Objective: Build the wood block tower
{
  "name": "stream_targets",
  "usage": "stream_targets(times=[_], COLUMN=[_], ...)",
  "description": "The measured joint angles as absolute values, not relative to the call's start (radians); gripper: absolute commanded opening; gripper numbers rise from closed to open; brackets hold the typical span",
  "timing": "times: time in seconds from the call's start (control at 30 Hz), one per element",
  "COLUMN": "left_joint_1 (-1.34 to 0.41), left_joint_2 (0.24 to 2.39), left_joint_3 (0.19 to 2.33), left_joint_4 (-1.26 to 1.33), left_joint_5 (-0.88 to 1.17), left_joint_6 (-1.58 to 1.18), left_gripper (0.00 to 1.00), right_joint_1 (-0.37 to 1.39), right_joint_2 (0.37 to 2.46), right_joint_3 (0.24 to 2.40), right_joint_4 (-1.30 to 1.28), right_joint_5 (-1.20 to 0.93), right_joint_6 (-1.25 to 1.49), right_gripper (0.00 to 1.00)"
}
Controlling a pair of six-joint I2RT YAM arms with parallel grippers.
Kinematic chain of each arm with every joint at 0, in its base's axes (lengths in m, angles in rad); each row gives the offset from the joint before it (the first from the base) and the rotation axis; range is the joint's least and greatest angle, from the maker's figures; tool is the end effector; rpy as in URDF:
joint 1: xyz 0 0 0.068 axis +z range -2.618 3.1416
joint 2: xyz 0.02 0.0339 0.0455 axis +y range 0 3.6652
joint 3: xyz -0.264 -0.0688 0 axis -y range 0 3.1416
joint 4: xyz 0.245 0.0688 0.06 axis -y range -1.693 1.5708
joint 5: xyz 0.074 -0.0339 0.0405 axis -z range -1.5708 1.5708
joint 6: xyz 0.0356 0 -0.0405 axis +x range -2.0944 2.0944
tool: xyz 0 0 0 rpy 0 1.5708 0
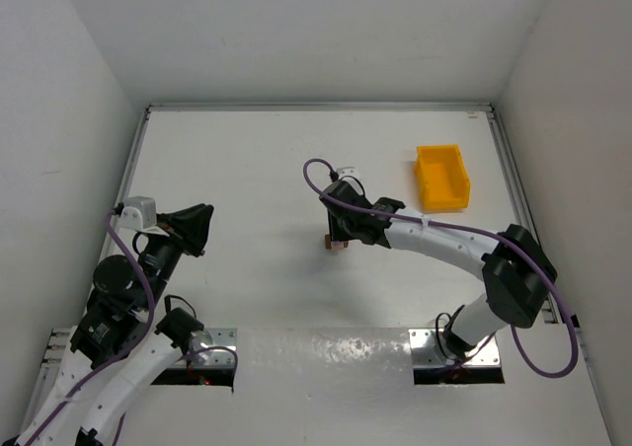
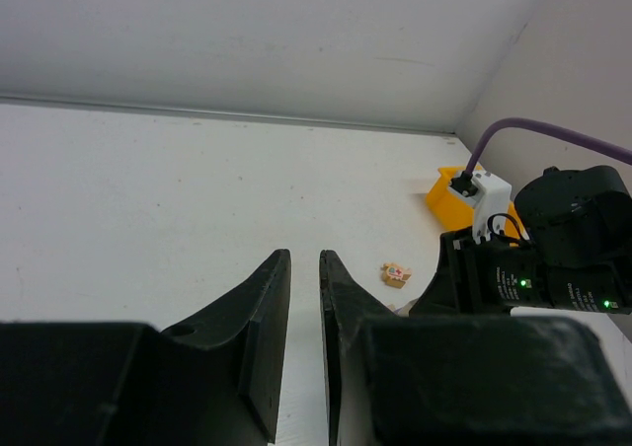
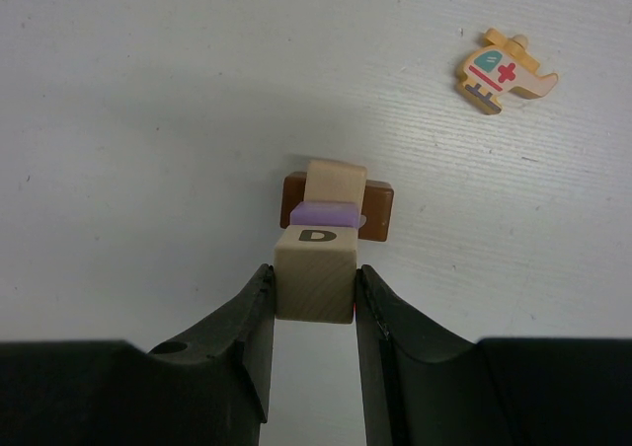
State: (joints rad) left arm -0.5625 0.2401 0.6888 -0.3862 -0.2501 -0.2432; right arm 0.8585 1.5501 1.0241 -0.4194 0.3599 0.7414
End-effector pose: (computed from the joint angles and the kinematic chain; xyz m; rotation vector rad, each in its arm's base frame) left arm 0.0610 -0.0281 0.3434 0.0407 1.5269 -0.4568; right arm 0.2182 0.2335 0.2193 0.0005 2.4491 0.2571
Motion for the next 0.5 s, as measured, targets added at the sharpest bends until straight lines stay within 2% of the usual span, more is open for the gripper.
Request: stream_targets(times=[0.5], left_joint_1=[-0.562], left_joint_2=[0.24], left_joint_3=[0.689], left_joint_4=[-0.386], left_joint_5=[-0.25], left_joint_6=[-0.243], left_gripper=[0.17], right_joint_1=[0.859], right_joint_2=[1.552], right_joint_3=[1.025], right_joint_4=[-0.419], right_joint_5=[0.358], right_joint_6=[0.733], right_gripper=[0.36])
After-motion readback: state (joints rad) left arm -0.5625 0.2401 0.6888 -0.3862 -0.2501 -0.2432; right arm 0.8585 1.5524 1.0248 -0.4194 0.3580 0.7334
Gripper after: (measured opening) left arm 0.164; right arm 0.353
